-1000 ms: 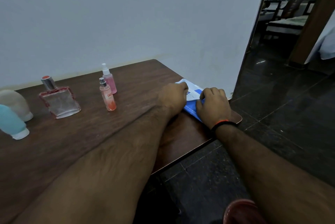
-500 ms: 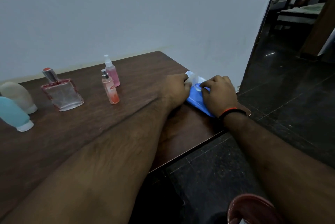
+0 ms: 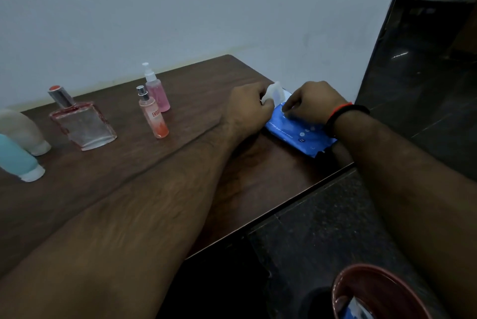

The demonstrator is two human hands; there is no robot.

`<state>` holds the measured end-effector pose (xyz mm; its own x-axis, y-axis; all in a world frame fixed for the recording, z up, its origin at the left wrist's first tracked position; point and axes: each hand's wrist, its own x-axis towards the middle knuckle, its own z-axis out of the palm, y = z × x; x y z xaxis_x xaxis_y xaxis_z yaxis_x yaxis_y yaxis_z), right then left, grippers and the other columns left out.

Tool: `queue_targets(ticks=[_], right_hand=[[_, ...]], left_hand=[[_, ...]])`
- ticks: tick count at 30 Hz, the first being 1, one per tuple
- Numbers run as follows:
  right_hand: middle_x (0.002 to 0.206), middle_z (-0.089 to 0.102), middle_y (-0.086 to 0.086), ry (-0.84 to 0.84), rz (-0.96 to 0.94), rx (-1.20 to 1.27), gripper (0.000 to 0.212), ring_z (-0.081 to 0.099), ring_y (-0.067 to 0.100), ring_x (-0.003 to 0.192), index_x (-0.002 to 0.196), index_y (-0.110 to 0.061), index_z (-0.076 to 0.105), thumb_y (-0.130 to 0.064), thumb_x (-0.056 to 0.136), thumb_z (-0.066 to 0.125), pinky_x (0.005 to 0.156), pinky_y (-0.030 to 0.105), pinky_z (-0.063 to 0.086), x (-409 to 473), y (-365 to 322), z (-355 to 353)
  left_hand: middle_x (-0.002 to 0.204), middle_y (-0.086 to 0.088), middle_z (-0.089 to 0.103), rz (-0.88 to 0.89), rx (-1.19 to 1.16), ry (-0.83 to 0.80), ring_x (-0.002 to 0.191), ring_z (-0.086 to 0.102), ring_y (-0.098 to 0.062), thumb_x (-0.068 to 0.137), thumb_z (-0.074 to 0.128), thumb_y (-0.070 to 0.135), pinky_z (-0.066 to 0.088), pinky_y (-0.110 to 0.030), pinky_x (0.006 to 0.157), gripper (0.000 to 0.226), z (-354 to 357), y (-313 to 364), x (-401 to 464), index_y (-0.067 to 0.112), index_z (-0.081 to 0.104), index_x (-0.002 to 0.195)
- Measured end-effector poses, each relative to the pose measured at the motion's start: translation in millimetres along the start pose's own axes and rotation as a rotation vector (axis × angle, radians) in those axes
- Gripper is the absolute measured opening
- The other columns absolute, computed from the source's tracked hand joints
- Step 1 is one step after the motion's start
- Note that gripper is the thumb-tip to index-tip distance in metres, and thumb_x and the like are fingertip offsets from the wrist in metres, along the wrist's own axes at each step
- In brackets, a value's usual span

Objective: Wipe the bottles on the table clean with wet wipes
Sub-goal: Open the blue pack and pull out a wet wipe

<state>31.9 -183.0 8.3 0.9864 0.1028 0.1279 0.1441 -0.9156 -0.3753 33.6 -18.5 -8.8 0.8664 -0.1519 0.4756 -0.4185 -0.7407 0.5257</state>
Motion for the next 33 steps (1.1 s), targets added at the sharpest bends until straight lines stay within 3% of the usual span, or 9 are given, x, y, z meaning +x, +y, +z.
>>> queue_targets(ticks=[4, 6, 9, 14, 18, 25, 29, 33], right_hand=[[0.093, 0.073, -0.003, -0.013, 0.015, 0.014, 0.004, 0.064, 0.02, 0.091, 0.079, -0.032, 0.075, -0.029, 0.076, 0.075, 0.08, 0.032, 0.054, 6, 1, 0], [0.088, 0.071, -0.003, 0.013, 0.029, 0.012, 0.008, 0.065, 0.022, 0.089, 0.069, -0.031, 0.069, -0.027, 0.077, 0.07, 0.08, 0.033, 0.055, 7, 0, 2], [0.087, 0.067, 0.0, 0.033, 0.016, -0.04, 0.016, 0.063, 0.026, 0.087, 0.067, -0.026, 0.061, -0.025, 0.083, 0.058, 0.076, 0.034, 0.055, 9, -2, 7], [0.107, 0.056, 0.013, -0.008, -0.051, -0.195, 0.021, 0.056, 0.032, 0.091, 0.093, -0.01, 0.063, -0.025, 0.096, 0.048, 0.074, 0.035, 0.044, 12, -3, 14], [0.113, 0.049, 0.017, -0.049, -0.059, -0.214, 0.018, 0.043, 0.029, 0.086, 0.091, -0.011, 0.053, -0.024, 0.099, 0.043, 0.076, 0.036, 0.038, 11, -2, 19], [0.122, 0.048, 0.018, -0.04, -0.031, -0.059, 0.024, 0.053, 0.037, 0.109, 0.11, -0.004, 0.057, -0.023, 0.101, 0.046, 0.09, 0.037, 0.041, 13, 2, 16], [0.111, 0.047, 0.015, -0.026, -0.022, 0.039, 0.018, 0.053, 0.03, 0.102, 0.087, -0.012, 0.051, -0.021, 0.101, 0.045, 0.088, 0.035, 0.042, 12, 1, 10], [0.087, 0.043, 0.012, -0.031, -0.014, 0.099, 0.04, 0.044, 0.022, 0.065, 0.061, -0.013, 0.039, -0.015, 0.101, 0.043, 0.057, 0.029, 0.033, 14, 0, 4]], left_hand=[[0.062, 0.009, 0.056, 0.016, 0.02, 0.027, 0.064, 0.053, -0.013, 0.083, 0.061, 0.017, 0.036, -0.017, 0.054, 0.008, 1, -3, 0, 0.016, 0.061, 0.075], [0.068, 0.002, 0.065, 0.011, 0.02, 0.044, 0.067, 0.059, -0.018, 0.083, 0.06, 0.019, 0.046, -0.029, 0.061, 0.013, 3, -4, 0, 0.009, 0.067, 0.079], [0.076, -0.002, 0.071, 0.016, 0.013, 0.052, 0.071, 0.063, -0.018, 0.084, 0.06, 0.021, 0.049, -0.031, 0.064, 0.017, 2, -2, 1, 0.009, 0.072, 0.087], [0.079, -0.003, 0.072, 0.022, 0.034, 0.037, 0.073, 0.064, -0.019, 0.084, 0.06, 0.022, 0.052, -0.034, 0.068, 0.019, 0, -2, 2, 0.009, 0.073, 0.089], [0.082, -0.003, 0.072, 0.007, 0.026, 0.036, 0.075, 0.064, -0.019, 0.085, 0.059, 0.022, 0.053, -0.034, 0.068, 0.02, 2, -3, 0, 0.009, 0.073, 0.092], [0.076, -0.002, 0.07, 0.01, 0.021, 0.055, 0.07, 0.061, -0.017, 0.086, 0.059, 0.02, 0.046, -0.03, 0.065, 0.016, 0, -3, -1, 0.009, 0.071, 0.086], [0.079, -0.001, 0.071, 0.019, 0.011, 0.057, 0.074, 0.062, -0.017, 0.086, 0.059, 0.021, 0.049, -0.031, 0.069, 0.017, -1, -3, 2, 0.01, 0.071, 0.088], [0.074, 0.003, 0.064, 0.026, 0.026, 0.06, 0.069, 0.056, -0.015, 0.087, 0.059, 0.021, 0.043, -0.028, 0.063, 0.014, -1, -1, 4, 0.01, 0.065, 0.081]])
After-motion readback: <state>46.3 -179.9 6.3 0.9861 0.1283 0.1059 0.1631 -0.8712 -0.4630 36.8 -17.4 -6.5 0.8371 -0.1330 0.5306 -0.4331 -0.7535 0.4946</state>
